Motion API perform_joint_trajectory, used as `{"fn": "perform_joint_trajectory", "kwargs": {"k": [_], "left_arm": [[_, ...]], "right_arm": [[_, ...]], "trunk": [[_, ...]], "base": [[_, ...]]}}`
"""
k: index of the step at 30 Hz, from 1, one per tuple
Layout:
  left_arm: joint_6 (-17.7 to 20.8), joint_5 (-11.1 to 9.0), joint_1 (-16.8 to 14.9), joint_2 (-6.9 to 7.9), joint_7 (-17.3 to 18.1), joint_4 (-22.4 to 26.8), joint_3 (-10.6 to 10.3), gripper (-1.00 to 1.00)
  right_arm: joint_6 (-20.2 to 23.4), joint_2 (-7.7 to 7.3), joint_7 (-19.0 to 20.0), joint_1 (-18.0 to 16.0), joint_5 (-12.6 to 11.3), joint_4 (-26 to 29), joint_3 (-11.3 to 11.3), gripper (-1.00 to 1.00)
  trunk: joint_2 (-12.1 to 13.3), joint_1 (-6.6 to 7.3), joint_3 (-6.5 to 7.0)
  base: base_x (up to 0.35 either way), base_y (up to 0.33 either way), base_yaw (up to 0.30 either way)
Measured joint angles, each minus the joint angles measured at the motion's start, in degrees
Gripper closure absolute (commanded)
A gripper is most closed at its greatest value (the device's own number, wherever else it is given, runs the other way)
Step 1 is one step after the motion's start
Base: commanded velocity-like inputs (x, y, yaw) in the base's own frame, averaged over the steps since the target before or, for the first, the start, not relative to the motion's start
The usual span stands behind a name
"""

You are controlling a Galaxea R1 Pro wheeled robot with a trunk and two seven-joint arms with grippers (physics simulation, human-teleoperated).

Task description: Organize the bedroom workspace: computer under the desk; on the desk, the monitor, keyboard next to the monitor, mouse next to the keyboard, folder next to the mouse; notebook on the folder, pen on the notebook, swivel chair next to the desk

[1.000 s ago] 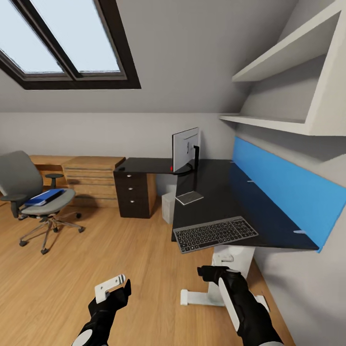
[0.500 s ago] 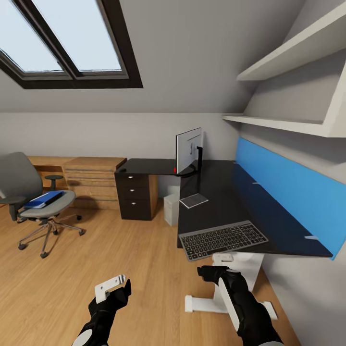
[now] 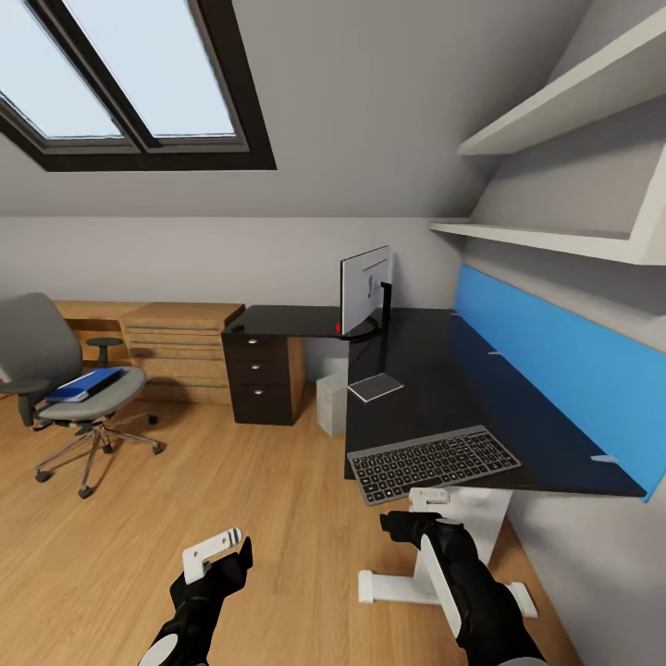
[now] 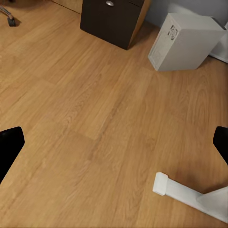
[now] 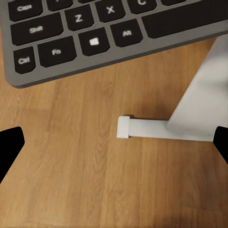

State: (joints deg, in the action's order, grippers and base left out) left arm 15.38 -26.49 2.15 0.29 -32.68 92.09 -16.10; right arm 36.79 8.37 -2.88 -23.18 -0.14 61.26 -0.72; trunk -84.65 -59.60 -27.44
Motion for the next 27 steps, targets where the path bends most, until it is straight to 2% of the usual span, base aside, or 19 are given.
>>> {"fn": "perform_joint_trajectory", "kwargs": {"k": [12,19,27], "left_arm": [[0.1,0.0,0.0,-0.05,0.0,0.0,-0.1,-1.0],[0.1,0.0,0.0,-0.05,0.0,0.0,-0.1,-1.0],[0.1,0.0,0.0,-0.02,0.0,0.0,0.0,-1.0]], "right_arm": [[0.1,-0.01,0.0,0.0,0.0,-0.5,0.0,-1.0],[0.0,-0.04,0.0,-0.3,0.0,-5.4,0.1,-1.0],[0.0,-0.1,0.0,-0.4,0.0,-7.0,0.1,-1.0]], "trunk": [[0.0,0.0,0.0],[0.0,0.0,0.0],[0.0,0.01,0.0]], "base": [[0.0,0.0,0.0],[0.0,0.0,0.0],[0.023,0.0,0.0]]}}
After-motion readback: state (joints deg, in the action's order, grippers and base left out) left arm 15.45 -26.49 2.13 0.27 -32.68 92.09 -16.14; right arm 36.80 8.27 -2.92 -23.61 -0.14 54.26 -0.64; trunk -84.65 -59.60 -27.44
